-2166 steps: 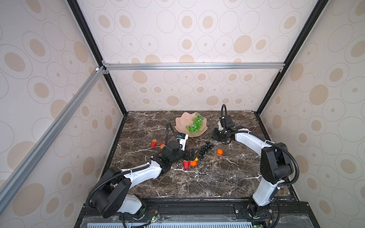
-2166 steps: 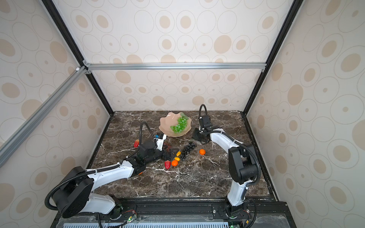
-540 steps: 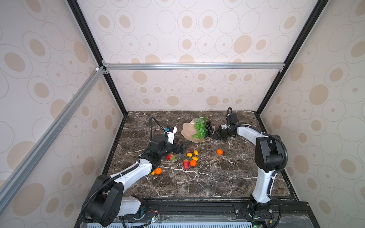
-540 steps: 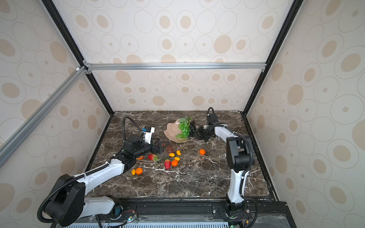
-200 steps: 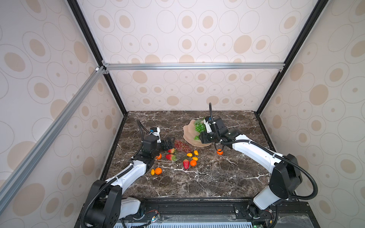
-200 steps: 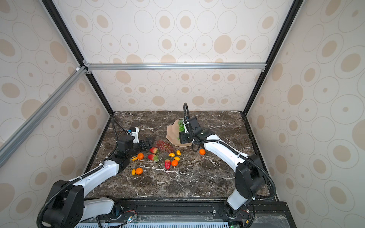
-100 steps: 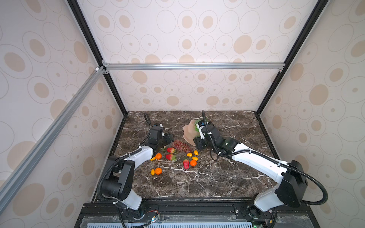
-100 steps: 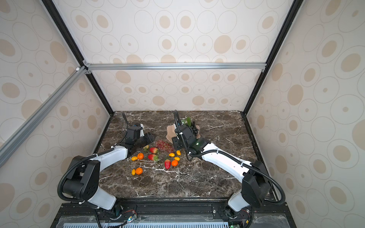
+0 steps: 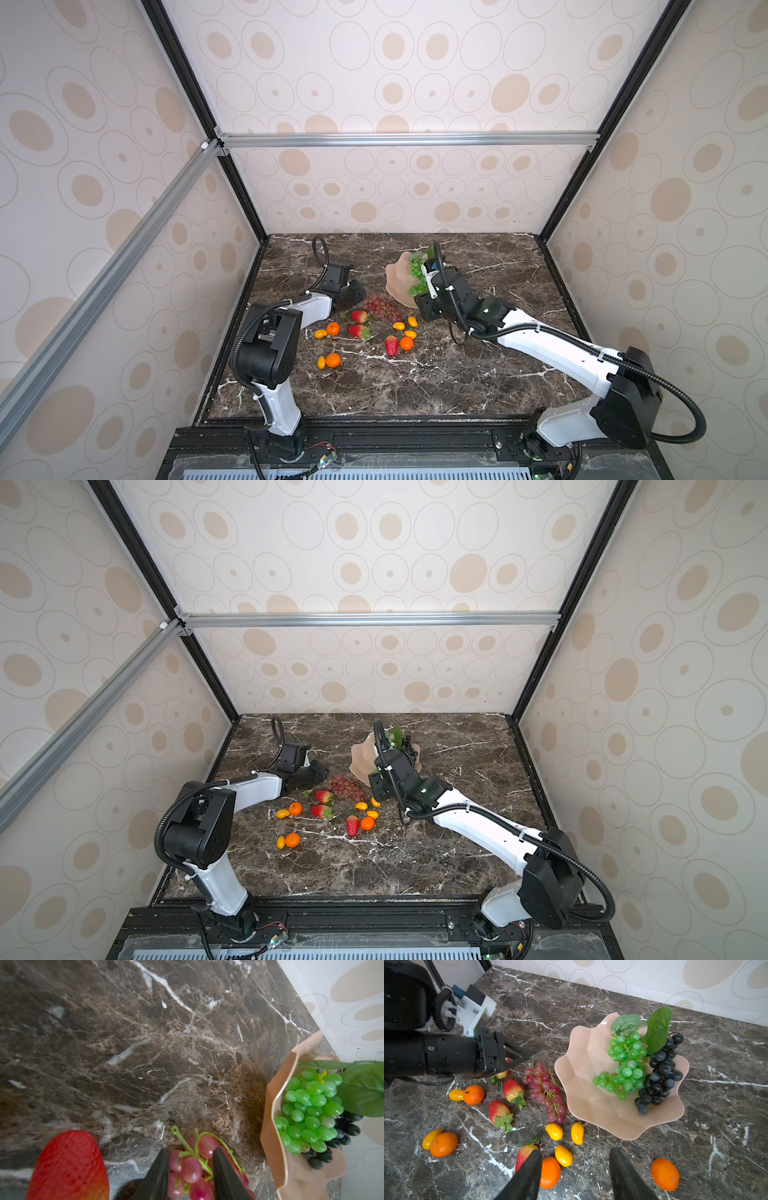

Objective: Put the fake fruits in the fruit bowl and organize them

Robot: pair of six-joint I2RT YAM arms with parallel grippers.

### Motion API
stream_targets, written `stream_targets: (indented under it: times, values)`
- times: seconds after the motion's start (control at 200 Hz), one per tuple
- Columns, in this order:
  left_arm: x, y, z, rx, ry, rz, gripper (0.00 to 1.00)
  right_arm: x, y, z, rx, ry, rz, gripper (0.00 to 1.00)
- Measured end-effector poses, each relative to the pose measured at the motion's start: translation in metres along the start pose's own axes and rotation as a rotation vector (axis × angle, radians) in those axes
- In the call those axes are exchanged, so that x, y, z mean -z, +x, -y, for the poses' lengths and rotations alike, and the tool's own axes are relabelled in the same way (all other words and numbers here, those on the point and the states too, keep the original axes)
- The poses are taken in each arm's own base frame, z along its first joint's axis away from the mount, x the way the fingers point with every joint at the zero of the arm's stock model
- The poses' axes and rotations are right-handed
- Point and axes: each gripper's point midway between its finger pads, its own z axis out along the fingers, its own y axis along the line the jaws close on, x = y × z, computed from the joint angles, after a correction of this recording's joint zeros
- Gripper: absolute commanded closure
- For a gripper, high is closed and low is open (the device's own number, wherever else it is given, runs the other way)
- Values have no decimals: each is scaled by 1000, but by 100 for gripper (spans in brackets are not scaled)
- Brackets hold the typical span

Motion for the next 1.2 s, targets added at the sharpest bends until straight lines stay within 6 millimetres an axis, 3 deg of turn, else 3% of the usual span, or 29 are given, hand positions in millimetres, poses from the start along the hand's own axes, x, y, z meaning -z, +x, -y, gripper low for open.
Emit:
stream_targets:
  times: [0.23, 0.52, 0.985, 1.2]
  values:
    - [-21, 5, -7, 33, -16, -40, 72, 2, 10, 5, -5, 16, -10, 45]
    - [-28, 1, 4, 41, 18, -52, 75, 1, 17, 7, -11, 21, -23, 45]
    - [-34, 9, 6, 46, 38, -98, 74, 4, 17, 19, -5, 82, -19, 46]
    - [-40, 11, 9, 54, 67, -108, 79, 5, 17, 25, -9, 120, -16, 46]
